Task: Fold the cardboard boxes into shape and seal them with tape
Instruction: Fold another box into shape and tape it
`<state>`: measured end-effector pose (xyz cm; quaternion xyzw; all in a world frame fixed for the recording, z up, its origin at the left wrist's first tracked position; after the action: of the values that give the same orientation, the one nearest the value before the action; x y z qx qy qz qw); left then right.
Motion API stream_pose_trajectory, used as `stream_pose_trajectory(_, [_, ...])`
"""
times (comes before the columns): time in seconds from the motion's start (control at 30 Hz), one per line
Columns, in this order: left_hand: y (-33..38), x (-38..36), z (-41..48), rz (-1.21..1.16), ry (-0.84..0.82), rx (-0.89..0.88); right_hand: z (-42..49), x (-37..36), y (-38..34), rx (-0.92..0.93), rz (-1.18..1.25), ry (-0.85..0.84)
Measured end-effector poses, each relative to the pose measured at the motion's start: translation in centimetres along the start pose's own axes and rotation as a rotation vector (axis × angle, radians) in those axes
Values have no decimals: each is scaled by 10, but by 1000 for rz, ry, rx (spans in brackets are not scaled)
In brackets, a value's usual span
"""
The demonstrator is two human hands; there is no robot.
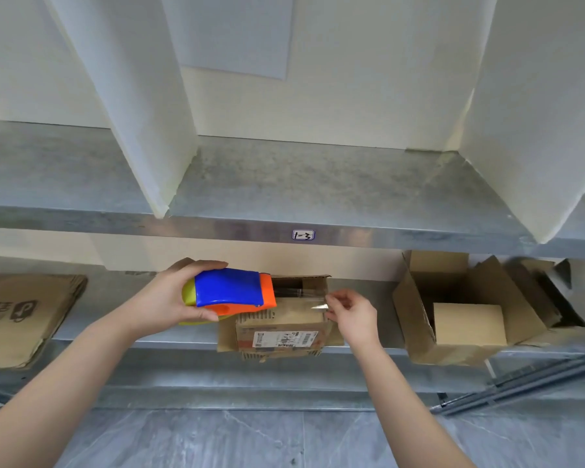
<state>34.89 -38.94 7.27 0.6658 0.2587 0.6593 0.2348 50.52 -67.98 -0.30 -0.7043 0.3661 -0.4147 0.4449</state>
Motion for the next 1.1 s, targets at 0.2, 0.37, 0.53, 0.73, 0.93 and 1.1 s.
stream_pose_trajectory(0.2, [-3,17,-1,-40,13,5,8,-6,-3,24,55,-17])
stream_pose_trajectory(0.37, [-4,32,-6,-34,17,10,12,-3,-6,35,53,1])
stream_pose_trajectory(0.53, [-6,29,-1,-6,3,41,16,4,-17,64,-137,-36])
stream_pose_trajectory(0.73, [-7,27,7,7,-8,62,18,13,-24,187,-121,-48])
stream_pose_trajectory(0.93, [-4,24,9,48,2,65,13,15,-33,178,-35,-129])
stream_pose_trajectory(1.1, [12,28,5,73,53,29,4,17,-45,231,-24,-149])
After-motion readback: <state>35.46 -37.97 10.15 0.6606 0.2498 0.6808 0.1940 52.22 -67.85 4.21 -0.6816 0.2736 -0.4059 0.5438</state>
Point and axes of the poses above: each hand's wrist, its own z-axis towards the middle knuckle, its own x-axis out of the back of the hand, y = z × x, the point moved 2 cm from there along z, towards the middle knuckle, and after that the axes turned 7 degrees about -y, right-handed, at the moved point
